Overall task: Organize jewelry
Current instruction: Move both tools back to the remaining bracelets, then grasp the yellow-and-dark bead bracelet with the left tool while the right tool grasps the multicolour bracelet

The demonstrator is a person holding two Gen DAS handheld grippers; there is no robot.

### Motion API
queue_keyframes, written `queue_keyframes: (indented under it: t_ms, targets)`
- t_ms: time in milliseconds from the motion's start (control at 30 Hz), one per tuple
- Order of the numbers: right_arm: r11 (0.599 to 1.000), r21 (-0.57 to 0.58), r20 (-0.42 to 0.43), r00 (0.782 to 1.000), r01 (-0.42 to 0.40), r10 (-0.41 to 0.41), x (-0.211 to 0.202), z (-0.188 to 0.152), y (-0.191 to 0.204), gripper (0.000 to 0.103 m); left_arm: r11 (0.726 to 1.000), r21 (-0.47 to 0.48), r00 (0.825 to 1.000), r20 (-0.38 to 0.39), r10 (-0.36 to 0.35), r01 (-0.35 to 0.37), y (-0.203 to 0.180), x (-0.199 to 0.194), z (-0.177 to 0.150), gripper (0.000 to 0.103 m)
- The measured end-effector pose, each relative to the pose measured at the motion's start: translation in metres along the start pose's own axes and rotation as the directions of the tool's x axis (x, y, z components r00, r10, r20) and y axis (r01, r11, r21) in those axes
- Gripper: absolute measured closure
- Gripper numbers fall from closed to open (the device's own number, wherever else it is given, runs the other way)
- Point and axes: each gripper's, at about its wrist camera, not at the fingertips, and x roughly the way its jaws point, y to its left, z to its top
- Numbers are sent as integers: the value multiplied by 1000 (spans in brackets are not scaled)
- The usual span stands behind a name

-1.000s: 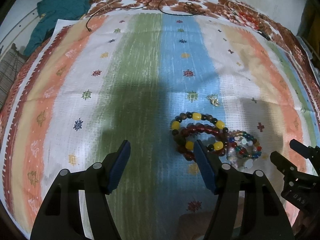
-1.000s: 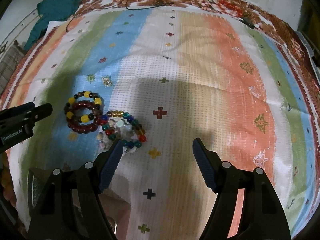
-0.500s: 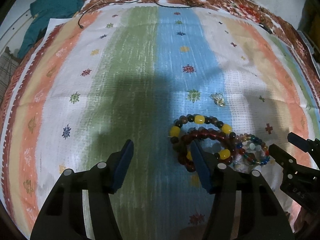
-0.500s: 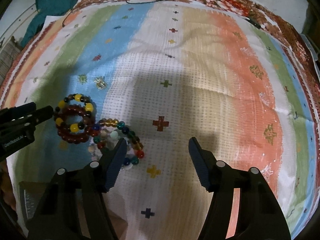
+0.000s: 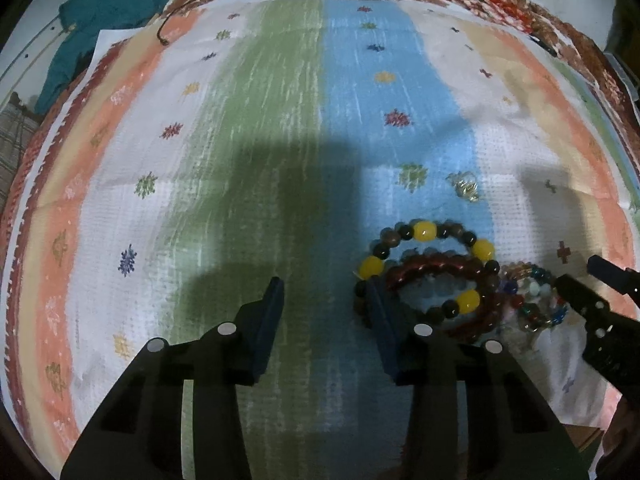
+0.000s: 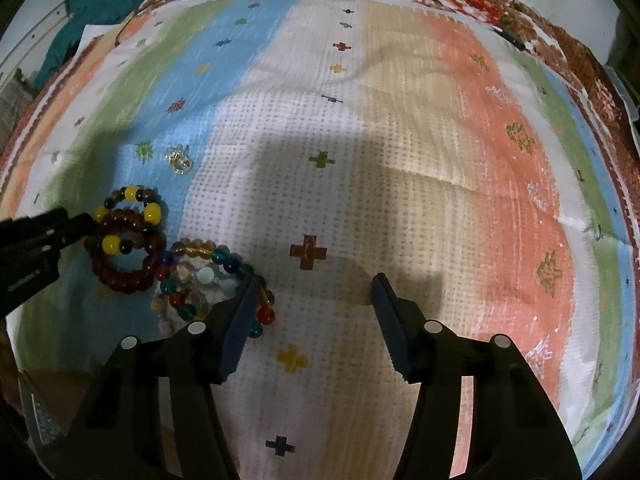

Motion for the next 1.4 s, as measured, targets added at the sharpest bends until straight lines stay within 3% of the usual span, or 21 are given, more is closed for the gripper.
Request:
queue_keyframes:
  t_ms: [100,200,333,400,467,700,967,1067,1133,1400]
  targets:
    - [999,-31,-13,1000,13,-13,5,-2,7,48,1000,15,1000,3,-4,4,-1,0,-1,63]
    - [999,-34,-13,1000,8,-9,6,-3,7,52,999,13,999,0,-34,34,-3,1,-2,76]
    - [1000,-29,-10,1000,2,-2,4,-2,3,75,998,60,1000,7,-18,18,-13,-1,-3,98]
    - [1000,-29,-8,1000,-5,5,4,-2,3,88,997,72,1000,10,-5,4,-15,-1,-4,101]
    - [999,-33,-7,1000,-6,6,4,-2,4,91,998,68,1000,9,-6,5,-13,-1,-4,103]
    - [999,-43,3,1000,-13,13,1,-2,4,93,1000,25,1000,-4,-8,8,3,0,-3,103]
    - [999,-51,10,1000,-14,14,-5,-3,7,93,995,-51,996,6,-87,87,12,-13,3,103]
    - [999,-52,11,1000,-15,16,-5,-3,5,93,992,-66,994,-12,-106,105,11,-11,3,99]
    - [998,-53,11,1000,-16,17,-5,-3,5,93,992,-66,994,-17,-107,106,10,-10,3,87]
    - [998,-56,5,1000,-15,16,-3,-4,5,93,995,-41,995,-35,-93,91,7,-1,2,86]
